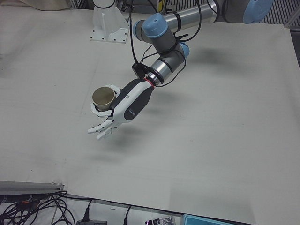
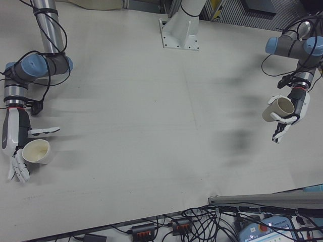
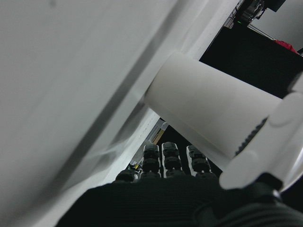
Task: Pour water
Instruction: 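Reach the right hand to the other paper cup and grasp it, then lift the right hand's cup and bring both cups toward the center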
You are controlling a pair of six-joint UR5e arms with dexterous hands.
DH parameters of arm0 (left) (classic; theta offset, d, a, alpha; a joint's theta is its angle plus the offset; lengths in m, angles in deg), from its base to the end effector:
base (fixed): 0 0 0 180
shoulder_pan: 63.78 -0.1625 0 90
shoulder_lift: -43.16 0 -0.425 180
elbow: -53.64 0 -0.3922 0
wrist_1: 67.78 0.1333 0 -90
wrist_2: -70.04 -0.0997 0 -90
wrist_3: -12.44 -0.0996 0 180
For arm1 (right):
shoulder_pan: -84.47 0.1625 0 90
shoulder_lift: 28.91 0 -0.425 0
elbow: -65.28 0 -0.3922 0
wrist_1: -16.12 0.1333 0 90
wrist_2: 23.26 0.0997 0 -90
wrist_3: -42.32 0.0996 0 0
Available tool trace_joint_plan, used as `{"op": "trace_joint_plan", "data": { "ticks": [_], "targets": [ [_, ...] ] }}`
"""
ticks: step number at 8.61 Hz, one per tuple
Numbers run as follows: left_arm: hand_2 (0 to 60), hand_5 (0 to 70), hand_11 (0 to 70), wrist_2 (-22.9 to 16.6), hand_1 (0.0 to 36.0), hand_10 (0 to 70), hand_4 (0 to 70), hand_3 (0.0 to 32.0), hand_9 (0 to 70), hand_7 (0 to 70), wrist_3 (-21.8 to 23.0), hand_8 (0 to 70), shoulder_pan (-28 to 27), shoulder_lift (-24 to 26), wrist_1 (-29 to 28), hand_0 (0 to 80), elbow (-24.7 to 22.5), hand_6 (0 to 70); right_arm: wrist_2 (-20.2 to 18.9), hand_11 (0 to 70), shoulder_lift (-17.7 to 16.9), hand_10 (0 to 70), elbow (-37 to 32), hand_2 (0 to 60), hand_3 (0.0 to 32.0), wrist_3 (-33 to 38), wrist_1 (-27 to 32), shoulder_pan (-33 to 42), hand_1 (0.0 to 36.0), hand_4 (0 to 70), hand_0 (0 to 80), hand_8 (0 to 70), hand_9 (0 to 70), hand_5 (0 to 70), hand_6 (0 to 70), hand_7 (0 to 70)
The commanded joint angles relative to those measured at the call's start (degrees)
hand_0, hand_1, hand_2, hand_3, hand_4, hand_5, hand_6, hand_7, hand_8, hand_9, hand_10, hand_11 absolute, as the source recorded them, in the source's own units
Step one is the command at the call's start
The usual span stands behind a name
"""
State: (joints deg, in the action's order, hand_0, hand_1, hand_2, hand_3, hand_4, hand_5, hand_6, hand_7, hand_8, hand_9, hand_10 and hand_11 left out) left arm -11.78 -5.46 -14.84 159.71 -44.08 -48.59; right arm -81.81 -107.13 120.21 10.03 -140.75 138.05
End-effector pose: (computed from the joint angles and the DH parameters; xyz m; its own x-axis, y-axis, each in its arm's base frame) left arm 0.2940 -0.5620 0.3677 -0.8486 -0.4598 -0.2615 0.0945 0.3547 -0.9302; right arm -0.1666 -0.5378 0.8336 -0.8413 0.0744 0.5354 -0.5336 0.0444 -0.8446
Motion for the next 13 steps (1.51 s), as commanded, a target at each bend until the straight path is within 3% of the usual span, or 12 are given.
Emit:
{"op": "trace_joint_plan", "data": {
  "ticks": [1,2,4,5,6,7,8,9,10,11,12,13],
  "targets": [
    [60.0,70.0,6.9,0.0,36.0,3.6,70.0,0.0,5.2,16.2,0.06,5.9,0.01,0.0,-0.23,60.0,-0.16,11.4,2.2,0.0,0.96,0.0,0.0,0.0,0.0,-1.1,-0.19,0.03,4.4,9.2,42.3,10.6,11.8,11.5,11.5,12.8],
    [60.0,70.0,6.9,0.0,36.0,3.6,70.0,0.0,5.1,16.2,0.06,5.8,0.01,0.0,-0.32,60.2,-0.16,11.5,3.17,0.0,1.23,0.0,0.09,0.0,0.0,-1.19,-0.28,0.03,5.4,11.2,43.7,11.9,13.8,12.8,12.7,13.7],
    [60.0,70.0,7.0,0.0,36.0,3.7,70.0,0.0,5.1,16.1,1.46,5.7,0.01,-0.18,-0.32,60.2,0.1,11.5,3.35,1.3,1.75,0.7,0.09,3.4,0.0,-2.33,-0.28,0.12,7.0,26.4,46.1,19.6,25.1,17.2,18.5,21.2],
    [60.0,70.0,7.0,0.0,36.0,3.6,70.0,0.0,5.2,16.1,1.55,5.6,0.01,-0.35,-0.41,60.2,0.1,11.4,3.35,13.8,1.93,9.6,0.09,9.6,0.0,-2.86,-0.28,0.12,8.0,54.0,47.9,27.8,37.6,24.3,26.4,31.0],
    [60.0,70.0,7.0,0.0,36.0,3.6,70.0,0.0,5.0,15.7,1.55,5.5,0.09,-0.61,-1.02,59.9,0.19,11.1,3.35,28.6,2.02,20.1,0.09,12.8,0.0,-2.95,-0.28,0.12,7.4,70.0,48.5,35.8,48.6,37.0,34.4,40.0],
    [60.0,70.0,7.0,0.0,36.0,3.7,70.0,0.0,5.1,15.5,1.47,5.5,0.09,-0.88,-1.63,59.2,0.45,10.9,3.35,50.0,2.02,35.7,0.09,21.8,0.0,-2.95,-0.28,0.12,7.8,70.0,48.5,47.6,64.5,66.9,45.8,55.2],
    [60.0,70.0,7.2,0.0,36.0,3.9,70.0,0.0,5.1,15.3,1.46,5.4,0.09,-0.97,-1.9,58.9,0.37,10.8,3.35,70.0,1.85,51.6,0.17,40.9,0.0,-2.43,-0.28,0.21,11.6,70.0,49.3,59.3,70.0,70.0,57.2,69.2],
    [60.0,70.0,7.5,-0.09,36.0,4.1,70.0,0.0,5.2,15.2,1.55,5.3,0.27,-0.97,-1.9,58.8,-0.07,10.6,3.27,70.0,1.5,58.9,0.96,48.1,0.0,-1.55,-0.28,1.34,12.3,70.0,49.4,64.7,70.0,70.0,63.2,70.0],
    [60.0,70.0,7.3,-0.17,36.0,3.9,70.0,0.0,5.1,15.1,1.64,5.3,0.36,-0.97,-1.73,59.4,-0.42,10.6,2.57,70.0,0.62,58.9,3.84,37.3,0.0,0.11,-0.28,4.13,8.8,70.0,48.3,62.9,70.0,70.0,60.7,69.6],
    [60.0,70.0,6.5,-0.26,36.0,3.3,70.0,0.0,5.0,15.3,1.64,5.2,0.27,-0.27,-1.46,60.9,-0.69,10.7,2.3,70.0,-3.04,49.8,12.05,32.8,0.0,0.47,-0.63,5.55,11.7,62.5,49.9,55.8,70.0,70.0,52.3,60.7],
    [60.0,70.0,6.4,-0.18,36.0,3.2,70.0,0.0,5.0,15.6,1.21,5.3,-0.43,1.04,0.37,61.5,-1.82,11.0,-1.7,64.5,-5.17,45.7,20.57,35.3,0.0,0.22,-4.81,8.61,15.2,60.7,52.4,52.7,69.2,70.0,52.0,59.7],
    [60.0,70.0,6.7,0.0,36.0,3.4,70.0,0.0,5.3,16.0,0.33,5.4,-1.82,5.75,3.34,62.5,-0.96,11.3,-7.92,58.5,-4.75,41.3,27.61,42.1,0.0,-0.66,-12.25,13.17,20.1,68.0,56.0,49.5,64.5,70.0,54.8,61.5]
  ]
}}
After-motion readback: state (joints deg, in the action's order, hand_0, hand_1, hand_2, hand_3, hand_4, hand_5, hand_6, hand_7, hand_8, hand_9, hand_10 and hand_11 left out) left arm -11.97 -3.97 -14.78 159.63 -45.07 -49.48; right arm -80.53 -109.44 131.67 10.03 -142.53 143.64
